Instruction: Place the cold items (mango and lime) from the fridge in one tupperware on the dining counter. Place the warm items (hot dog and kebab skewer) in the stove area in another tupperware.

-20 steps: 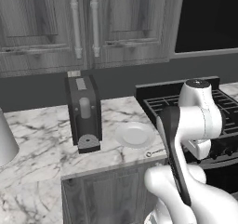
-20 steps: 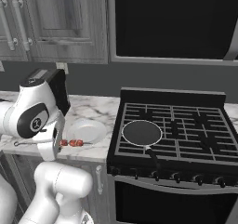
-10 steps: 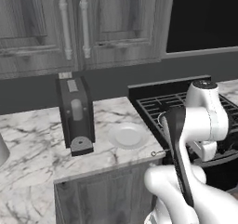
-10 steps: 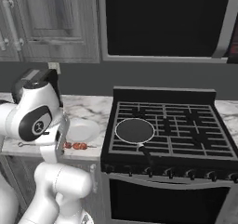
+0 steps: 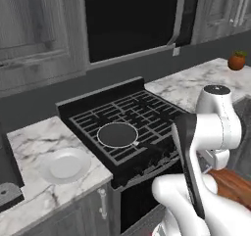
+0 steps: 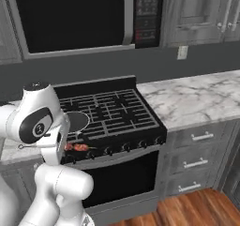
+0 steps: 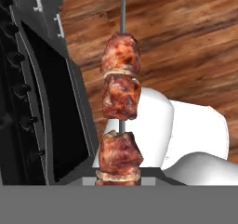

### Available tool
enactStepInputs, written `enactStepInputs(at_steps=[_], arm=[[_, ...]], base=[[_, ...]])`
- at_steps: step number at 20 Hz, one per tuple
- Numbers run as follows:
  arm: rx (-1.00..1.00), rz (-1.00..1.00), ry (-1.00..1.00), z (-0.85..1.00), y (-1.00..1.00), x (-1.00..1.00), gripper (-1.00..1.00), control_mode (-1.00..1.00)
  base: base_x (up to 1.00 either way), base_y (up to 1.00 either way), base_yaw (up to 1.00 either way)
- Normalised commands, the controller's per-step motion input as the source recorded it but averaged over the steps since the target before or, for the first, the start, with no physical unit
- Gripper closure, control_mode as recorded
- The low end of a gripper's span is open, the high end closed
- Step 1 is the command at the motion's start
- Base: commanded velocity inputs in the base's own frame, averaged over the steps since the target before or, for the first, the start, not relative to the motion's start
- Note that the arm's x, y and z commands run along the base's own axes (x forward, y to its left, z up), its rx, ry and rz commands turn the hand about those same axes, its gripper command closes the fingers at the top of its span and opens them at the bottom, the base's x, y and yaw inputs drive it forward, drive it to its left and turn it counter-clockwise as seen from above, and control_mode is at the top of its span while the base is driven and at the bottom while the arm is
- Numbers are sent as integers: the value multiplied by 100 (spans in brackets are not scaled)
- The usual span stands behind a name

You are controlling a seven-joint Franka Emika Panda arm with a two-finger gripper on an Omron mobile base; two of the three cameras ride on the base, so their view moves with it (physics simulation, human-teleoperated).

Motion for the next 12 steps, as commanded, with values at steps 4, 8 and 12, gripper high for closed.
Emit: enactStepInputs(at_steps=[4,8,12], arm=[[0,0,0,0,0,0,100,100],[0,0,0,0,0,0,100,100],[0,0,0,0,0,0,100,100]], base=[[0,-52,-85],[0,-24,-92],[0,-3,-95]])
